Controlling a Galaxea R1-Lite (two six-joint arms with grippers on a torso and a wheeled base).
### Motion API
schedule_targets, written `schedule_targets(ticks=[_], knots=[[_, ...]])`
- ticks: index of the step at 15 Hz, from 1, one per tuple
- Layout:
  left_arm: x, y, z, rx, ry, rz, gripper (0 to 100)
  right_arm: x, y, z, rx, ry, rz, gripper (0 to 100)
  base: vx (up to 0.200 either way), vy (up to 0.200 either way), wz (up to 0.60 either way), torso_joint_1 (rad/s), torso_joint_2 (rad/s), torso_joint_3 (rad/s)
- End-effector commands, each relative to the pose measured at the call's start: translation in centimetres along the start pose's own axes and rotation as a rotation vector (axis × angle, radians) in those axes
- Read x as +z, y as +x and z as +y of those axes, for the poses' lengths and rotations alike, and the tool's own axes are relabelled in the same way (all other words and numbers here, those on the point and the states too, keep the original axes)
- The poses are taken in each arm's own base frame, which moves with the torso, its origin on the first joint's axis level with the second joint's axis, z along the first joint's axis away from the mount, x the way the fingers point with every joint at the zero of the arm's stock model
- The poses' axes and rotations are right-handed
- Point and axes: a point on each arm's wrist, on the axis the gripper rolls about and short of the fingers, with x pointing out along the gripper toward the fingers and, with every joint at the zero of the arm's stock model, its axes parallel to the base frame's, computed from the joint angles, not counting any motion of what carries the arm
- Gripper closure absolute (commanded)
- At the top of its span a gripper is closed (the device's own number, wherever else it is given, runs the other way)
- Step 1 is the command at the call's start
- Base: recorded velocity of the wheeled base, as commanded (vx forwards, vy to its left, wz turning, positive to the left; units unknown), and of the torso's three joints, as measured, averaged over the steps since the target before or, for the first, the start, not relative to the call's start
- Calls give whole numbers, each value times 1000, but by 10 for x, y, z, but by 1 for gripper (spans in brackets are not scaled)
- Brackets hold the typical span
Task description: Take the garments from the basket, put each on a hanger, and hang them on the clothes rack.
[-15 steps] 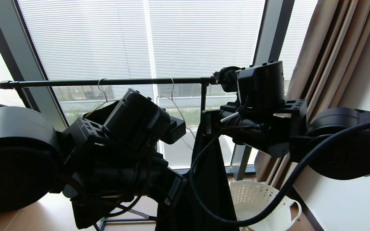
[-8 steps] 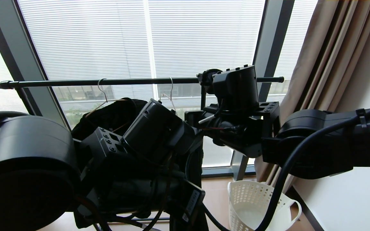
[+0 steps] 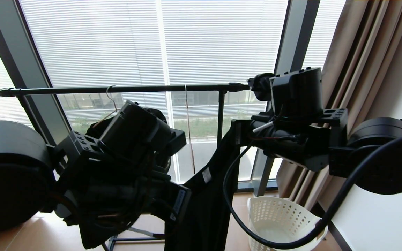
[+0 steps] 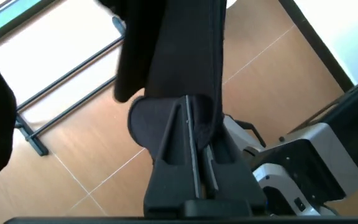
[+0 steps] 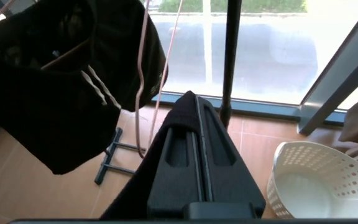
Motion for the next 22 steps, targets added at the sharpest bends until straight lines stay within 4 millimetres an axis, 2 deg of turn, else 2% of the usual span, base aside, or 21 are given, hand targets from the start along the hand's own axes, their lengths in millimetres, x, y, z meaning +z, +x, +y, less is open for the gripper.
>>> schedule_targets(ticks=[1, 2, 6, 8, 11, 14, 16, 20, 22], knots=[[7, -6, 17, 37, -45, -38, 100, -3, -27, -20, -24, -2, 3, 100, 0, 0, 0, 0, 0, 0], [15, -1, 22, 46, -63, -69, 100, -10, -39, -24, -22, -13, 17, 100, 0, 0, 0, 0, 0, 0], [43, 17, 29, 60, -86, -122, 100, -34, -84, -18, 70, -108, 55, 100, 0, 0, 0, 0, 0, 0], [61, 25, 28, 57, -88, -151, 100, -52, -105, -7, 158, -181, 86, 100, 0, 0, 0, 0, 0, 0], [77, 24, 23, 45, -71, -195, 100, -72, -122, 13, 268, -258, 125, 100, 0, 0, 0, 0, 0, 0], [83, 21, 20, 37, -66, -220, 100, -82, -121, 30, 310, -296, 145, 100, 0, 0, 0, 0, 0, 0], [88, 17, 17, 27, -62, -243, 100, -88, -115, 49, 342, -336, 160, 100, 0, 0, 0, 0, 0, 0], [90, 14, 8, 5, -47, -256, 100, -90, -101, 81, 371, -335, 156, 100, 0, 0, 0, 0, 0, 0], [89, 12, 5, -3, -40, -256, 100, -86, -97, 89, 376, -320, 144, 100, 0, 0, 0, 0, 0, 0]])
